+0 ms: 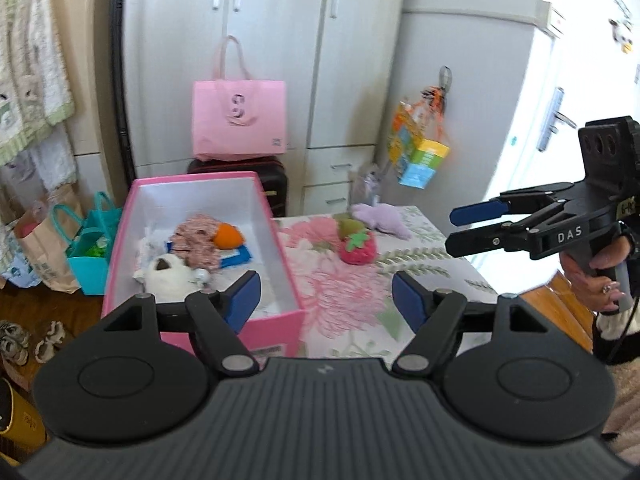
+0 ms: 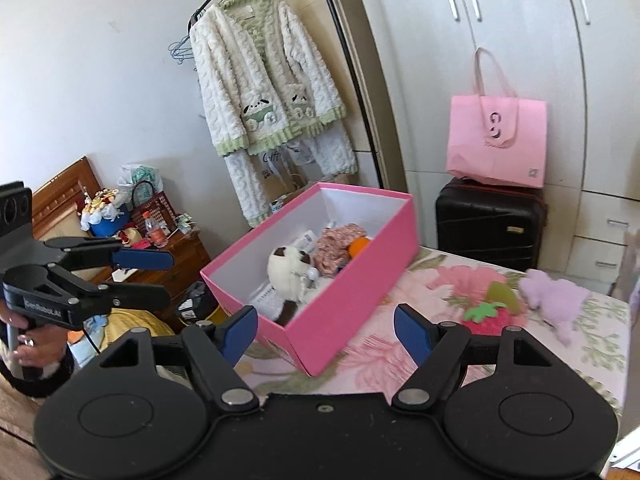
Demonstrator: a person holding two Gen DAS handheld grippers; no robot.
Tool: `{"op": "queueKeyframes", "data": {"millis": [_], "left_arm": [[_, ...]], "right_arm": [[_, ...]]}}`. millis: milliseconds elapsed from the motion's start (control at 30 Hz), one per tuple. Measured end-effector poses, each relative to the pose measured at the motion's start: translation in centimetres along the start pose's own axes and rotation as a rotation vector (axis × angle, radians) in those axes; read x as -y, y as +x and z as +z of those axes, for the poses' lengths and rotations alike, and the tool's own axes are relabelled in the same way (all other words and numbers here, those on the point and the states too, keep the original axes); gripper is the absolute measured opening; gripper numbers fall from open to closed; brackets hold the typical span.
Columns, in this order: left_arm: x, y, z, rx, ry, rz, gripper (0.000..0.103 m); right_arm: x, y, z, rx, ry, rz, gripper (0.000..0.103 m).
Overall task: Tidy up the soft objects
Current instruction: 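Move both tools toward the strawberry plush and green sponge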
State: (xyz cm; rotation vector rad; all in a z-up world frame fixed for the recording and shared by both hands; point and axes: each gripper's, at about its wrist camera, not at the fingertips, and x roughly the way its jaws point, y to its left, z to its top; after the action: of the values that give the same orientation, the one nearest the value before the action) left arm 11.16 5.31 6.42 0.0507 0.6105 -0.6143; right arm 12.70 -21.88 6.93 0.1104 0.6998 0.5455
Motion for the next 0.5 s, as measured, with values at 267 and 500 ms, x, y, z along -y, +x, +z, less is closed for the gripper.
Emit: {"op": "queueKeyframes", "data": {"millis": [267,500], "left_arm": [[3.8,2.3,0.0,-0.055,0.067,-0.059,0.072],[6.3,6.2,0.2,-0.102,0.101,-0.066,0.073]], "right_arm": [[1.9,-2.9,-1.9,0.041,0.009,-0.021,0.080],[4.0,-2.5,-2.6,0.043,0.008,-0.003,0.080]]}}
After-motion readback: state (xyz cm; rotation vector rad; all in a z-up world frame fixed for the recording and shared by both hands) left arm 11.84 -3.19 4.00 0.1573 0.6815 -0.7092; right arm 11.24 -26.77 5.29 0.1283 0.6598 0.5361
